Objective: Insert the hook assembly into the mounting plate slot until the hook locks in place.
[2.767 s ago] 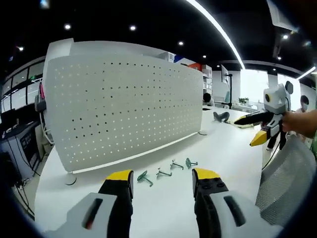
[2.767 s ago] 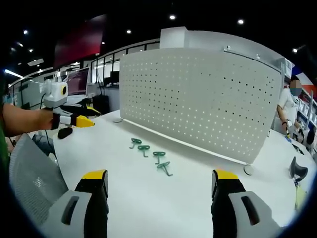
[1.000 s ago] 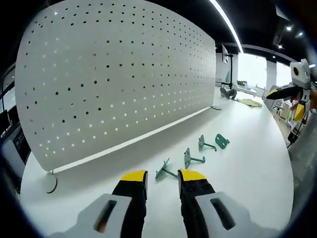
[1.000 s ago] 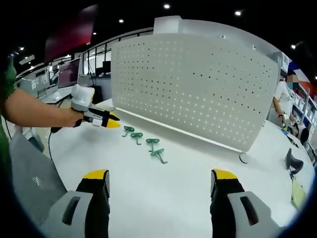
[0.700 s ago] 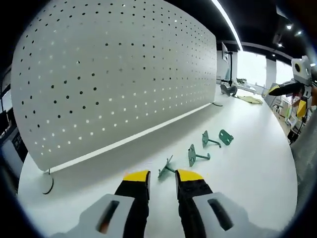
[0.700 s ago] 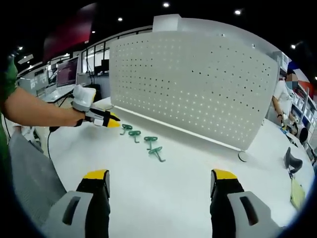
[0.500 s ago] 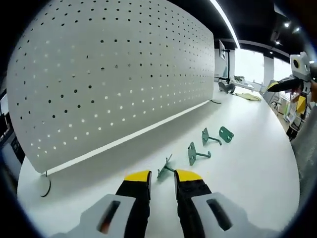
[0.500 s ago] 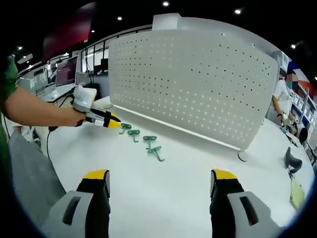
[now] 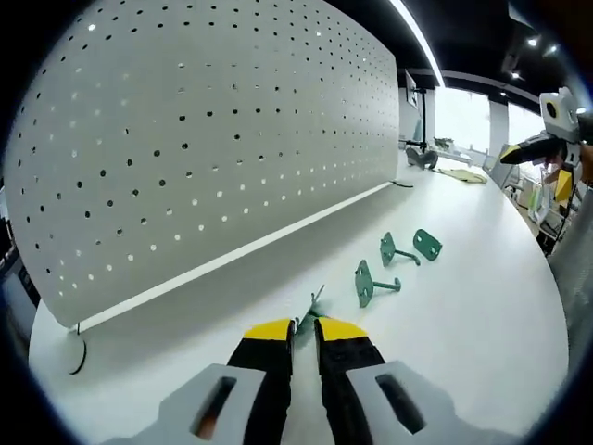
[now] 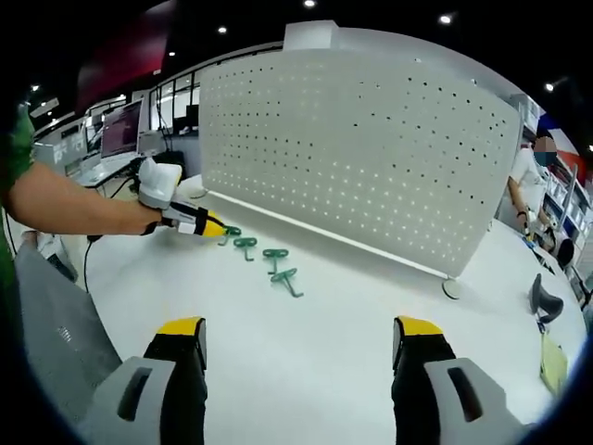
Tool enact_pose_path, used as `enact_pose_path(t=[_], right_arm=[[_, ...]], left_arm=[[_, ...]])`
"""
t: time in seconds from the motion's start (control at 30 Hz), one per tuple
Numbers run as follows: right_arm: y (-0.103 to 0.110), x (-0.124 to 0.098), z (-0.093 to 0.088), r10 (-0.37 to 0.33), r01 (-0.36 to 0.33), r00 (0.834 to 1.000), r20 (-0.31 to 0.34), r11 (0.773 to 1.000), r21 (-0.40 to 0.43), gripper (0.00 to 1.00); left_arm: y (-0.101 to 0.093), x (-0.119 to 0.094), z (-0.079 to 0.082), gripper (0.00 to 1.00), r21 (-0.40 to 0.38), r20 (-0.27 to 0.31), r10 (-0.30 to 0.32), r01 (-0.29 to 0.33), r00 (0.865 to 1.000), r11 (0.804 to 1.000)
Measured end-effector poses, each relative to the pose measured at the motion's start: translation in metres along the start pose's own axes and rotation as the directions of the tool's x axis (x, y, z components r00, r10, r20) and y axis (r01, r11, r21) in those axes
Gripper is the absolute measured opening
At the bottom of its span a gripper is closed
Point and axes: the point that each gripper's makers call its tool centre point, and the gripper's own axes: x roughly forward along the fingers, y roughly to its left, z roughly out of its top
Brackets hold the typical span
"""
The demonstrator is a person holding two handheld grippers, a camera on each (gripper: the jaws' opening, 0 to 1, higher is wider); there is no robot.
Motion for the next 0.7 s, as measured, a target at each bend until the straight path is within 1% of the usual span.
enact_pose_path(t=[0.23, 0.4, 0.7], right_arm=[[0.0013, 0.0019, 0.0010, 0.001, -0.001, 1.000, 0.000, 1.000, -0.004, 0.83], [0.0023, 0.0025, 0.0025, 0.004, -0.004, 1.000, 0.003, 1.000, -0.007, 0.83], [0.0000, 0.0007, 0.0034, 0.000, 0.000, 1.000, 0.011, 1.000, -0.005, 0.82]], left_arm=[[-0.0014, 0.0008, -0.0009, 0.06, 0.003, -0.001, -0.003, 0.003, 1.000, 1.000], [-0.0015, -0.0003, -0.0029, 0.05, 0.005, -0.009, -0.002, 0.002, 1.000, 1.000], [-0.0016, -0.0023, -0.0008, 0.03, 0.001, -0.004, -0.001, 0.001, 1.000, 1.000]])
